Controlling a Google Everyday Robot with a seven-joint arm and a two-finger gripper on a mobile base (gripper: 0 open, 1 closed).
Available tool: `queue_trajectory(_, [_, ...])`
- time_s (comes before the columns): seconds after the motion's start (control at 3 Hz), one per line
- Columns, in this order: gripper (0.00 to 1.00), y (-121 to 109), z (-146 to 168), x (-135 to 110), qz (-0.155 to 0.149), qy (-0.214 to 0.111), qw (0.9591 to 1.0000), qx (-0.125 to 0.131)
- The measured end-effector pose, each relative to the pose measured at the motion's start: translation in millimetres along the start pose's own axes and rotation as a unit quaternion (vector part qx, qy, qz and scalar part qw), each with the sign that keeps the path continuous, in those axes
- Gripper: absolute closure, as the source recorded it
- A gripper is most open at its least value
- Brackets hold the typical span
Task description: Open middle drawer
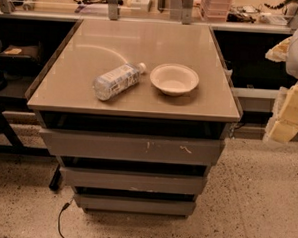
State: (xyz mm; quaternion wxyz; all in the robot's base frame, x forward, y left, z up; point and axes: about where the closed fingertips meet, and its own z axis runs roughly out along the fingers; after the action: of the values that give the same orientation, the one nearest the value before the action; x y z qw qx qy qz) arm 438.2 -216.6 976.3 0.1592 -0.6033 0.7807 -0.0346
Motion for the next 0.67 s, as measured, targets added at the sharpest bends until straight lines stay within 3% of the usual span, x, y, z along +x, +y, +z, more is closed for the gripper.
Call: queue_trajectory(0.67, [0.0,9.7,7.1,-2.2,0.004,-0.016,0.9998,-0.012])
